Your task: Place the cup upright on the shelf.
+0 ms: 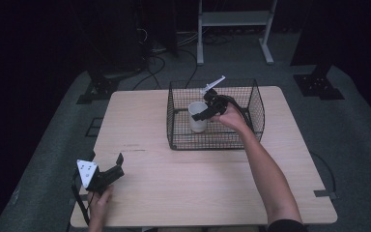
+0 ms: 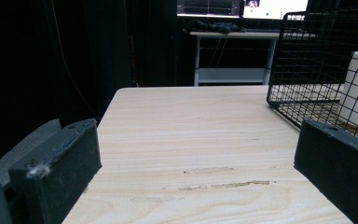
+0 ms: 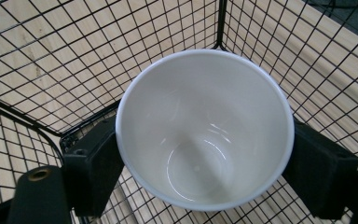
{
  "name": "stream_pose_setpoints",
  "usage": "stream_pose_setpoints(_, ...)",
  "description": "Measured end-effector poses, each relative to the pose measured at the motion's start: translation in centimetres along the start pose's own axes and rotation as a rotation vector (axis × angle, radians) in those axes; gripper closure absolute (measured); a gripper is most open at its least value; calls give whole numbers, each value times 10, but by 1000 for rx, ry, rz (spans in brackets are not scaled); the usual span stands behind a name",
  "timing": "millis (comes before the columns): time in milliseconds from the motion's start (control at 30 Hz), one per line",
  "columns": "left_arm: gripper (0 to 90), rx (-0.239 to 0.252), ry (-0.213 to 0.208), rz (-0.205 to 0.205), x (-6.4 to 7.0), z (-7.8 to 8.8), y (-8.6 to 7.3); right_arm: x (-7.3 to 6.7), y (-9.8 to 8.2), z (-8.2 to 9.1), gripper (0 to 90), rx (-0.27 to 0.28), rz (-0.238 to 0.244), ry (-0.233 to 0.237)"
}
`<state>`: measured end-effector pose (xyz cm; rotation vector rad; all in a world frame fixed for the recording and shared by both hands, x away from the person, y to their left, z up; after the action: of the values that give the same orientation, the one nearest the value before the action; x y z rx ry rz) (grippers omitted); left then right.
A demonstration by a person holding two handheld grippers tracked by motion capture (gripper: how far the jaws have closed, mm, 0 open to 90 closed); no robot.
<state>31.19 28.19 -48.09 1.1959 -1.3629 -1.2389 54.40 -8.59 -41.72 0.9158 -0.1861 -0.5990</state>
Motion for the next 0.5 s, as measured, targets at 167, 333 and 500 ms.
stream_pose_setpoints(167, 0, -1, 0, -3, 0, -1, 0, 0, 0, 0, 180, 6, 0, 2)
stream_pose_setpoints(333, 0, -3, 3, 4, -1, -1, 0, -1, 1, 2, 173, 19, -4, 14)
stream_pose_setpoints(500, 0, -2, -1, -2, 0, -1, 0, -2, 1, 4, 170, 26, -5, 18)
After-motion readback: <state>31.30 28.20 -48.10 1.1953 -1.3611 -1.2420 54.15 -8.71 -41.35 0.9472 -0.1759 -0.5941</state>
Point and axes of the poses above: each handheld gripper's, and its own axes: z roughly backward along the jaws, y roughly out of its top, x roughly to its right, the point moved 3 cm from there along -z, roughly forward along the jaws, and after that the axes turned 10 degrees about x, right-handed, at the moved point
